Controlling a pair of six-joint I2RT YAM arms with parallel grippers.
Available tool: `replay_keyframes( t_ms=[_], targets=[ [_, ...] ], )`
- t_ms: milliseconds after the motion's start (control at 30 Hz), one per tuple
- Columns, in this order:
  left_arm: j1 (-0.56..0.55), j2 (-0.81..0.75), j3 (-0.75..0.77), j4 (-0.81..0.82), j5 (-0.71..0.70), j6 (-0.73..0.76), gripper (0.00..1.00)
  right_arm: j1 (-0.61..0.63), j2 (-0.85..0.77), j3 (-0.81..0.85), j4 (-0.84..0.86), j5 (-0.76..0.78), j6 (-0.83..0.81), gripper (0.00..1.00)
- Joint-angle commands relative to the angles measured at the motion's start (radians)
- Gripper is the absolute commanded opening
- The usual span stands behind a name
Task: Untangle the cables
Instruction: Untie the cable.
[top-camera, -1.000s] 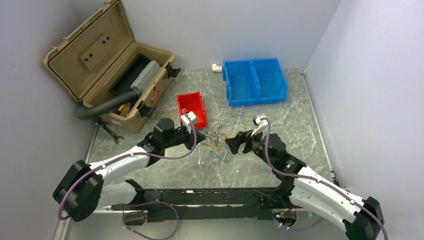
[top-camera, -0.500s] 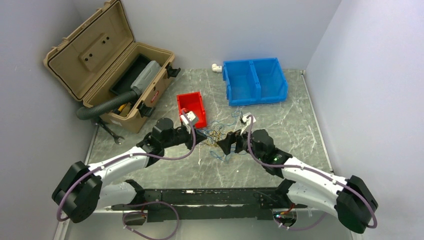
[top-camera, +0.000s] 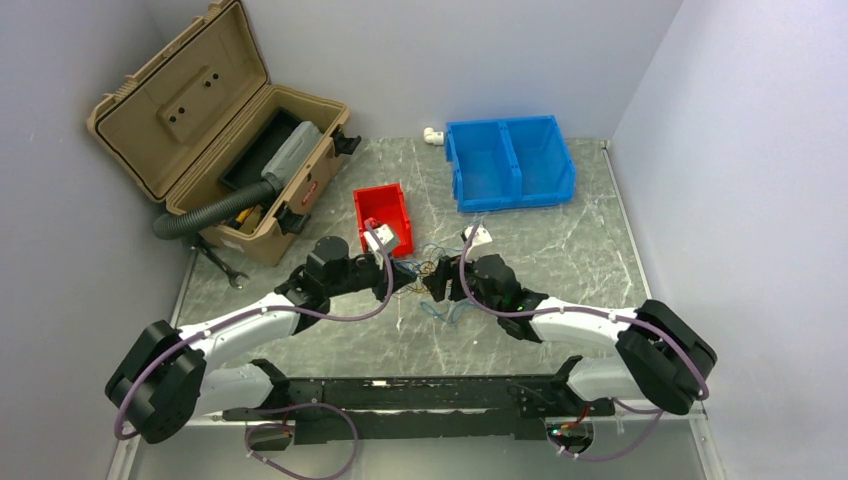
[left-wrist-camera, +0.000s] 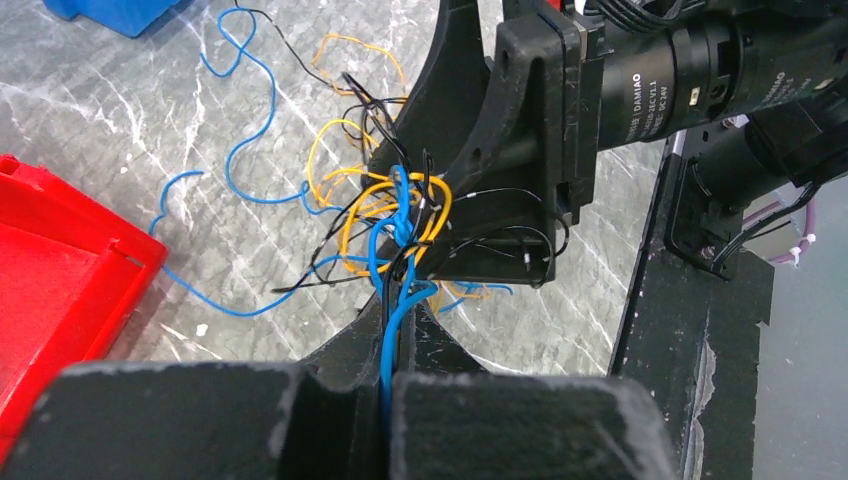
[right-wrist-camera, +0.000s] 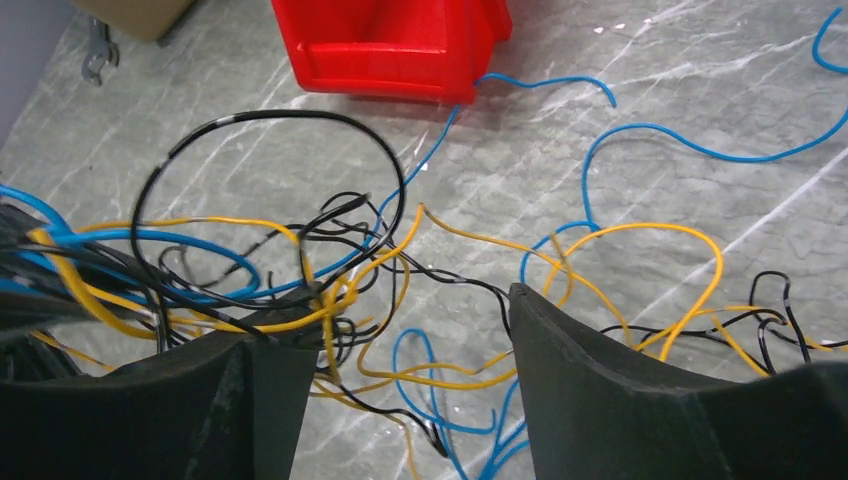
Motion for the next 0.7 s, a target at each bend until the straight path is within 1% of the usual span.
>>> replay_keyframes(
  t_ms=[0, 100, 200, 233, 267, 300, 333, 367, 467, 567, 667],
  targets=[
    [-0.006, 0.013, 0.02, 0.059, 0.046, 0.008, 0.0, 0.05, 0.02, 0.073, 0.079, 0.163, 0.024, 0.61],
    [-0.006, 0.001, 0.012, 0.065, 0.04, 0.009, 0.0, 0.063, 0.018, 0.1, -0.02, 0.303, 0.064, 0.37],
    [-0.006, -0.02, 0.005, 0.056, 0.017, 0.016, 0.0, 0.063, 0.005, 0.127, -0.189, 0.5, 0.164, 0.25],
    [-0.006, -0.029, -0.001, 0.06, 0.014, 0.014, 0.0, 0.063, 0.0, 0.133, -0.261, 0.569, 0.216, 0.21],
    [-0.007, -0.039, -0.006, 0.064, 0.01, 0.015, 0.0, 0.061, -0.006, 0.142, -0.341, 0.642, 0.284, 0.15],
    [-0.006, -0.053, -0.014, 0.069, 0.001, 0.017, 0.0, 0.056, -0.012, 0.155, -0.444, 0.721, 0.368, 0.12],
    [-0.006, -0.066, -0.023, 0.073, -0.015, 0.017, 0.0, 0.048, -0.018, 0.169, -0.535, 0.776, 0.459, 0.11],
    [-0.006, -0.079, -0.03, 0.074, -0.034, 0.017, 0.0, 0.036, -0.025, 0.179, -0.622, 0.81, 0.514, 0.1],
    [-0.006, -0.106, -0.044, 0.055, -0.115, 0.009, 0.0, -0.007, -0.058, 0.181, -0.817, 0.873, 0.631, 0.08],
    [-0.007, -0.124, -0.048, 0.021, -0.209, 0.004, 0.0, -0.084, -0.123, 0.148, -0.907, 0.857, 0.683, 0.06],
    [-0.006, -0.146, -0.055, -0.006, -0.309, -0.016, 0.0, -0.193, -0.231, 0.082, -0.906, 0.799, 0.651, 0.05]
  ],
)
